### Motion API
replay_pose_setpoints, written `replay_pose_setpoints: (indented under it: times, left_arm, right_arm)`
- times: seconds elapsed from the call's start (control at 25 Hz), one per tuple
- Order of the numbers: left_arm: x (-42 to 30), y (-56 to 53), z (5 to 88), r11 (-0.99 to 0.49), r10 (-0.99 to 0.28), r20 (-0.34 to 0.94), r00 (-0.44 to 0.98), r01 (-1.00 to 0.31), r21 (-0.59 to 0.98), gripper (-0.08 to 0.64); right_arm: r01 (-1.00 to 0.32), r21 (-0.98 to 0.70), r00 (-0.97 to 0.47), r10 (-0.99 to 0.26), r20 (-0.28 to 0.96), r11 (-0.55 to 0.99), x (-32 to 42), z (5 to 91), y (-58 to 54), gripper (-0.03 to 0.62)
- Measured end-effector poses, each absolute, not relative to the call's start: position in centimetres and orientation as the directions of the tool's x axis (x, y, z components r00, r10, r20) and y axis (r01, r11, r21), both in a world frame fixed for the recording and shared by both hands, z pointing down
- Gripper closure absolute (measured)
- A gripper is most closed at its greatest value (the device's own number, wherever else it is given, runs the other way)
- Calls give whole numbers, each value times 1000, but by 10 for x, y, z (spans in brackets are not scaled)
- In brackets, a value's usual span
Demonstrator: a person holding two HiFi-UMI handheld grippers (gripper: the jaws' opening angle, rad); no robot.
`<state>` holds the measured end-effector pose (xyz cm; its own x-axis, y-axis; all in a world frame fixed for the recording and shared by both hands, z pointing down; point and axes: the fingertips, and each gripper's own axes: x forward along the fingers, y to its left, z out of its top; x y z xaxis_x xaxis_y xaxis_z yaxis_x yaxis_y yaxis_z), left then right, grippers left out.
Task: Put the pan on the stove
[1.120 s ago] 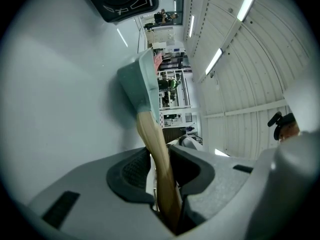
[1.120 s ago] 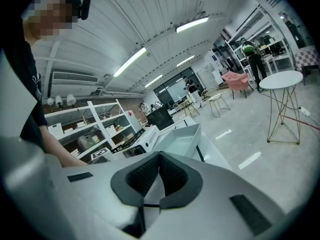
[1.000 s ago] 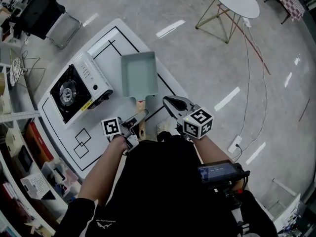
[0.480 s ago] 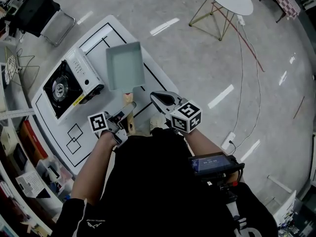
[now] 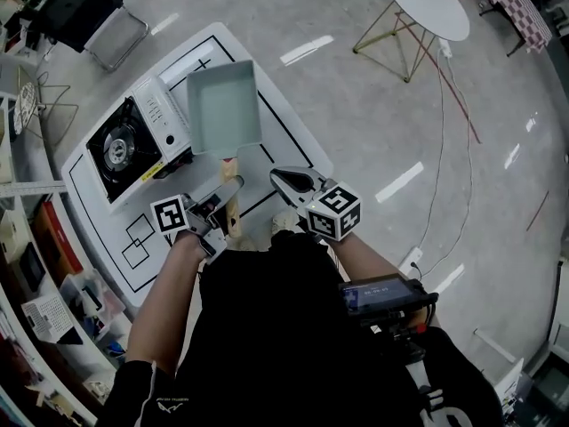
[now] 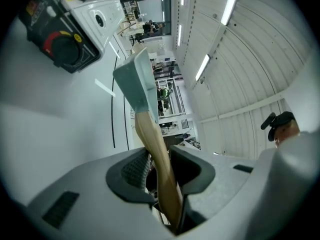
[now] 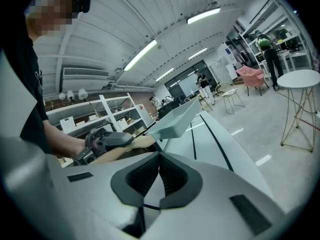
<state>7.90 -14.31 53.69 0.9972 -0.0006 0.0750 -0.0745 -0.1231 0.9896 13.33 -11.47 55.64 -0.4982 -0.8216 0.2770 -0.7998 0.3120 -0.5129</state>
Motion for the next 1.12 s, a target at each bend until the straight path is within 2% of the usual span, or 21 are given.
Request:
replay_pose_setpoints:
  times: [0.4, 0.76, 1.12]
  left_arm:
    - [57, -153, 499, -141, -89, 5, 996, -17, 990, 436]
    - [1, -178, 496, -216, -214, 99, 972, -146, 965, 434]
    - [-41, -196, 497, -206, -273, 101, 957, -161, 965, 432]
  right_arm:
    - [-765, -525, -566, -778, 273, 372, 105, 542, -126, 566]
    - [-716, -529, -646, -719, 256, 455, 61, 532, -148, 566]
    - [-687, -509, -702, -654, 281, 519, 12, 542, -171, 566]
